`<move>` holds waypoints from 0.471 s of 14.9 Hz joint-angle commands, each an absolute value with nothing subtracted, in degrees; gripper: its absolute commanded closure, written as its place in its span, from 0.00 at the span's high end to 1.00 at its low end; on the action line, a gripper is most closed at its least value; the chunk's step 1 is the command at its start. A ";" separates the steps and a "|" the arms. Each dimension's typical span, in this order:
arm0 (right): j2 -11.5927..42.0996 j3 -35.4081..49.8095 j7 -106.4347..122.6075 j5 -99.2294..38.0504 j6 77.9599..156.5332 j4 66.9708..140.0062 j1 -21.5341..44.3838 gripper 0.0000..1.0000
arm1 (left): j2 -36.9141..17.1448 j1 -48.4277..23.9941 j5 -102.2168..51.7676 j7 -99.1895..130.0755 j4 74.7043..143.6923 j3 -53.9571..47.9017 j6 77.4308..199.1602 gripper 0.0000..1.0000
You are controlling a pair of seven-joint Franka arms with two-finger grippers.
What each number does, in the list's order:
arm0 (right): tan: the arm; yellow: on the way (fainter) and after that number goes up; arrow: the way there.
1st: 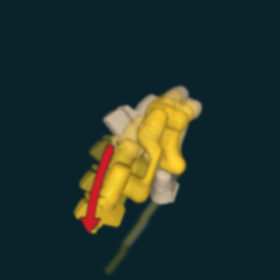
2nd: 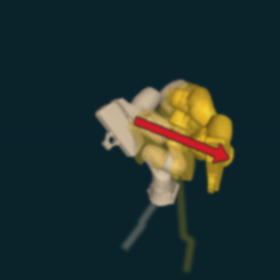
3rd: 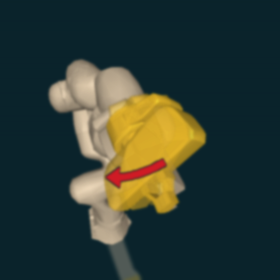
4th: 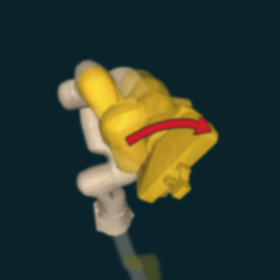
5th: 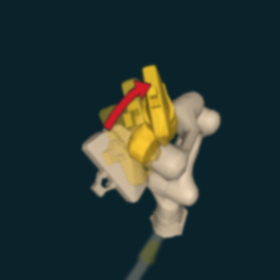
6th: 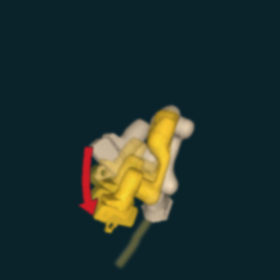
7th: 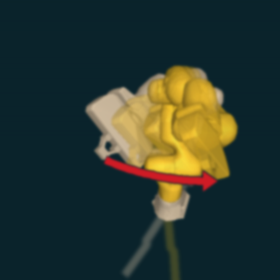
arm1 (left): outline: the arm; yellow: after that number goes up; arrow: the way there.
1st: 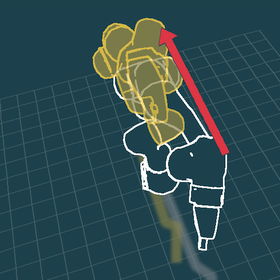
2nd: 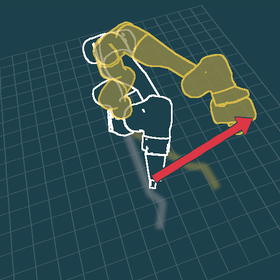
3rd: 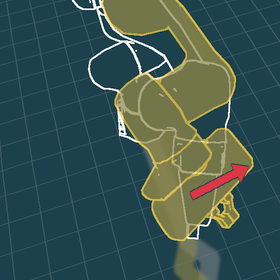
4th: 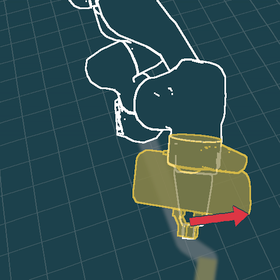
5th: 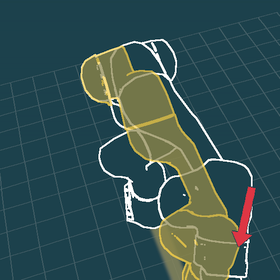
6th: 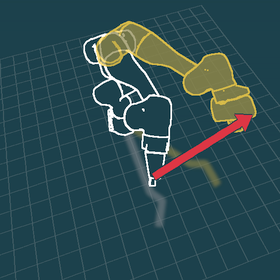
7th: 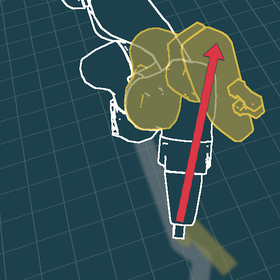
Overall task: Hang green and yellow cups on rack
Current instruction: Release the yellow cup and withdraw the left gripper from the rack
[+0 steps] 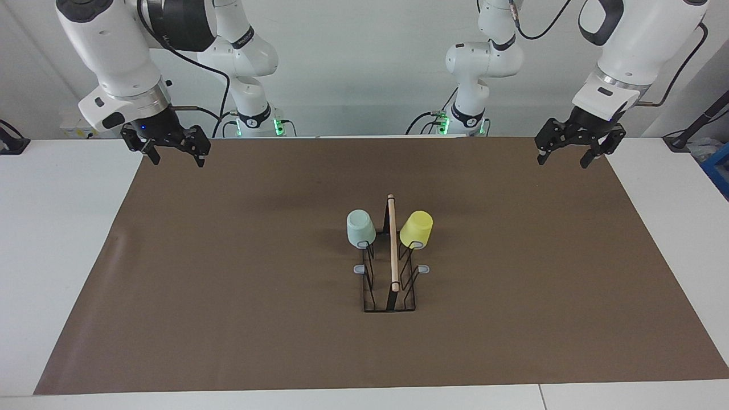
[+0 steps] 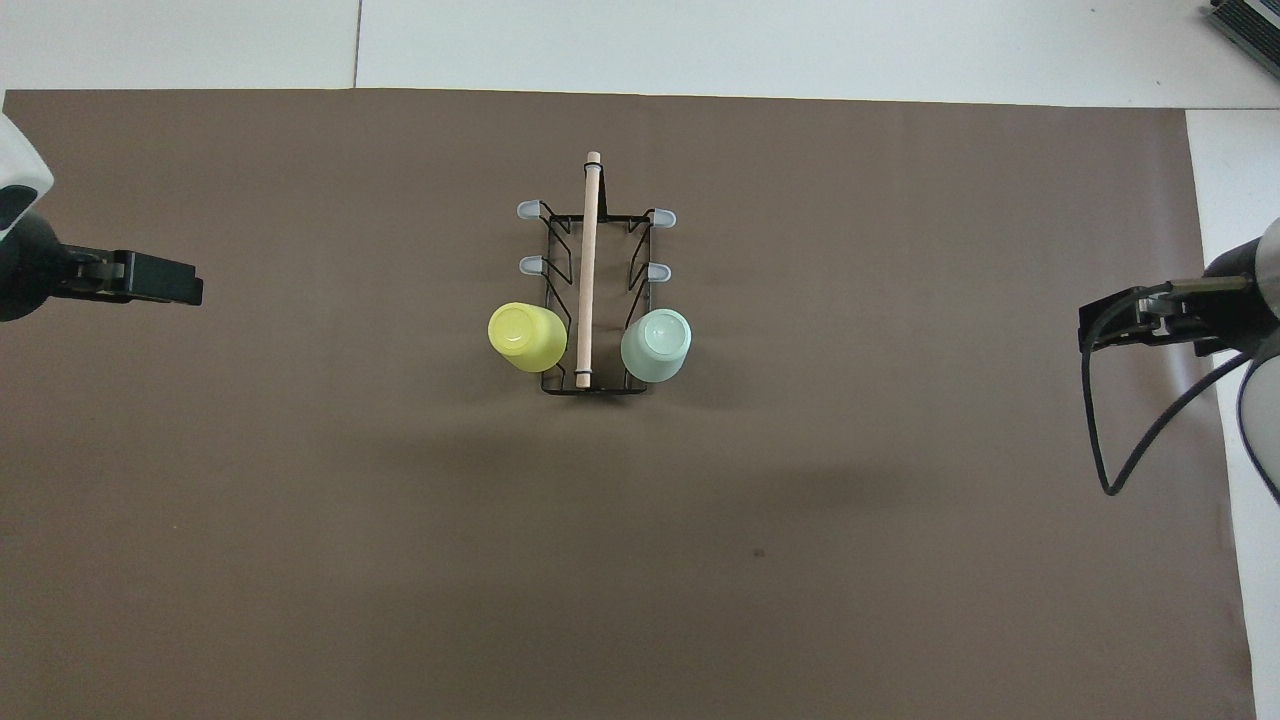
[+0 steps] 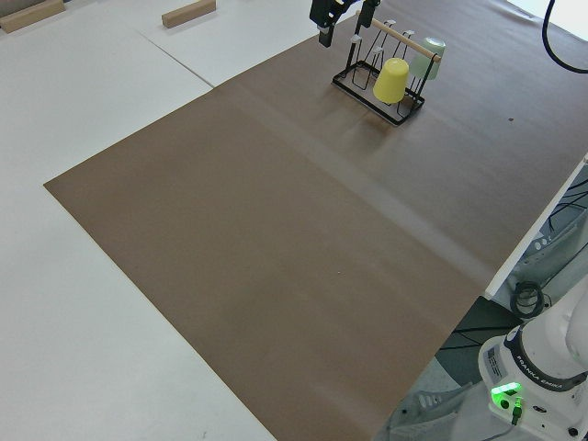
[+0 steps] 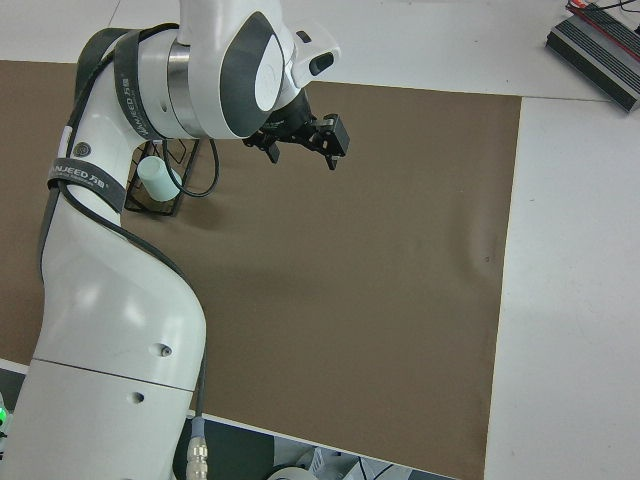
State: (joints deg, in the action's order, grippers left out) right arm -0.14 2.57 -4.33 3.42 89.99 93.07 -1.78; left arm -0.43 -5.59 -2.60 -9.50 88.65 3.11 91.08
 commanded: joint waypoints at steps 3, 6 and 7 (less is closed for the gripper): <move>-0.88 2.99 -3.08 3.43 89.91 93.96 -2.55 1.00 | -0.09 -3.08 -1.94 -14.16 87.98 2.90 88.16 1.00; -0.88 2.99 -3.08 3.43 89.91 93.96 -2.55 1.00 | 0.00 -3.16 -0.88 -11.87 88.33 2.20 86.40 1.00; -0.88 2.99 -3.08 3.43 89.91 93.96 -2.55 1.00 | 0.09 -3.08 -0.88 -10.47 88.59 1.15 86.31 1.00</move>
State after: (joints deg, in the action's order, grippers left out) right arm -0.14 2.57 -4.33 3.42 89.99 93.07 -1.78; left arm -0.32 -3.25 -2.06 -12.74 88.22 2.61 87.56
